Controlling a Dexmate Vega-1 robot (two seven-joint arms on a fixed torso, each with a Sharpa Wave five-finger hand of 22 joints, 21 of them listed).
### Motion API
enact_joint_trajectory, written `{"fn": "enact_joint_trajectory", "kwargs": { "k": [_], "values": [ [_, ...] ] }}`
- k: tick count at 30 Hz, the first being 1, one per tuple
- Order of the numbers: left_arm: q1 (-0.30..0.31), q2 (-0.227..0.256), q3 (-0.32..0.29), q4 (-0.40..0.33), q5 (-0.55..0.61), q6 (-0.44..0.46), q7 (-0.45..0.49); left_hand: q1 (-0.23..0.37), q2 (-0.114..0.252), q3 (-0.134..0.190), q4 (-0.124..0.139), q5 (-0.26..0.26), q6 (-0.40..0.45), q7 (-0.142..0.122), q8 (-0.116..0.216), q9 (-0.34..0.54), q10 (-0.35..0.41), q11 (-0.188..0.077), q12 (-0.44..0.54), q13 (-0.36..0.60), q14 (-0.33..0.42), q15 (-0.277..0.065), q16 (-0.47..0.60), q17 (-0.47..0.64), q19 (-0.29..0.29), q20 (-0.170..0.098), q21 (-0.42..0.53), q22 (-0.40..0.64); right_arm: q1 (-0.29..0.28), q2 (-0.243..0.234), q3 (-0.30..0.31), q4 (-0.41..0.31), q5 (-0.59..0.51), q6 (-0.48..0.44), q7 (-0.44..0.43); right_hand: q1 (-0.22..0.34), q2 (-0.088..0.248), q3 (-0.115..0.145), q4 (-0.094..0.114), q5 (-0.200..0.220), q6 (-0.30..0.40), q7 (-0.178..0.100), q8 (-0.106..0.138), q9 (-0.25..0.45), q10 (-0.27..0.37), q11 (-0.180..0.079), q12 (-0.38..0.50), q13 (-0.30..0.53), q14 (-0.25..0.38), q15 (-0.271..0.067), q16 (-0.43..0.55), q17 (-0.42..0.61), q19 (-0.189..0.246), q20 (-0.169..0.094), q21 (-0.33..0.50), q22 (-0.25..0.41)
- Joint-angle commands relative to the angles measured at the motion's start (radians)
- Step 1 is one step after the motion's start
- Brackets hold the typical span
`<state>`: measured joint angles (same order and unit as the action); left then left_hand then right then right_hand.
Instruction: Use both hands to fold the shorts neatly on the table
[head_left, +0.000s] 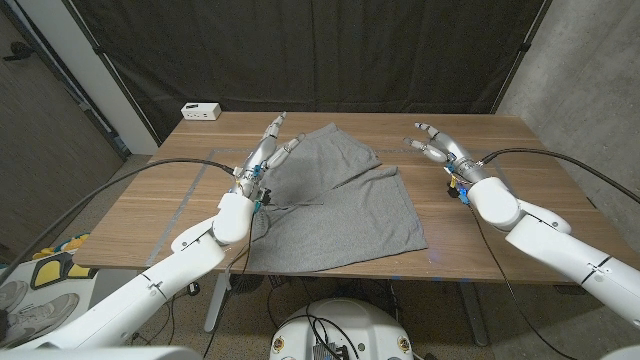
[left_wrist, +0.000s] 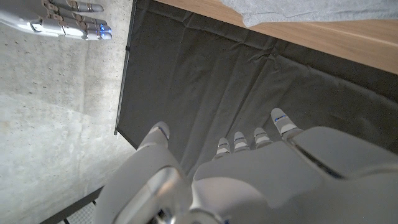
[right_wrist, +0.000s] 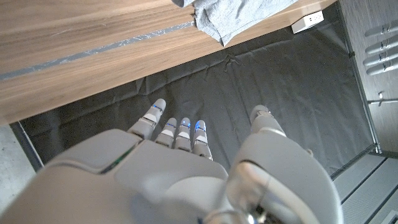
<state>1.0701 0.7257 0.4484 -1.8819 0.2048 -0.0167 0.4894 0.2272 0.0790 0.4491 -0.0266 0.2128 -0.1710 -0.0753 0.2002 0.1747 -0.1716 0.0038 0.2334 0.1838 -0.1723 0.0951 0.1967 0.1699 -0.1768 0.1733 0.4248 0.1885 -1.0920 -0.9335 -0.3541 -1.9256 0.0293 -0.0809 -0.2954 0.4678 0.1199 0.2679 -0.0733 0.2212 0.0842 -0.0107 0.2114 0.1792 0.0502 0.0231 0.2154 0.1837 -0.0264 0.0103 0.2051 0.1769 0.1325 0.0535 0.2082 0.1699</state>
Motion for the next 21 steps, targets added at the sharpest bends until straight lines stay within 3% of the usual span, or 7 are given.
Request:
{"fn": "enact_joint_trajectory", "kwargs": {
  "k": [1,21],
  "values": [
    [0.085,0.041,-0.01,-0.119,0.143,0.055,0.043,0.013,-0.002,0.003,-0.007,-0.003,-0.029,-0.008,0.001,0.002,-0.005,-0.002,0.006,0.002,-0.048,0.003,0.001,0.005,-0.103,0.008,-0.001,0.005,-0.116,-0.07,0.058,-0.144,-0.095,-0.093,-0.047,0.017,-0.002,0.002,-0.01,-0.003,0.014,0.0,0.003,0.004,0.014,-0.001,0.008,0.006,0.008,-0.002,0.002,0.001,0.013,-0.002,0.004,0.003],
    [0.239,0.115,-0.053,-0.268,0.339,0.099,0.072,0.022,-0.018,-0.003,-0.025,-0.015,-0.021,-0.007,-0.002,0.002,0.002,-0.017,0.001,0.002,-0.047,0.0,-0.004,0.005,-0.11,0.008,-0.01,0.005,-0.311,-0.134,0.142,-0.34,-0.264,-0.25,-0.092,0.031,-0.002,0.006,-0.026,-0.013,0.037,-0.013,0.004,0.004,0.037,-0.007,0.008,0.006,0.023,-0.013,0.001,0.0,0.025,-0.005,0.002,0.003]
  ]
}}
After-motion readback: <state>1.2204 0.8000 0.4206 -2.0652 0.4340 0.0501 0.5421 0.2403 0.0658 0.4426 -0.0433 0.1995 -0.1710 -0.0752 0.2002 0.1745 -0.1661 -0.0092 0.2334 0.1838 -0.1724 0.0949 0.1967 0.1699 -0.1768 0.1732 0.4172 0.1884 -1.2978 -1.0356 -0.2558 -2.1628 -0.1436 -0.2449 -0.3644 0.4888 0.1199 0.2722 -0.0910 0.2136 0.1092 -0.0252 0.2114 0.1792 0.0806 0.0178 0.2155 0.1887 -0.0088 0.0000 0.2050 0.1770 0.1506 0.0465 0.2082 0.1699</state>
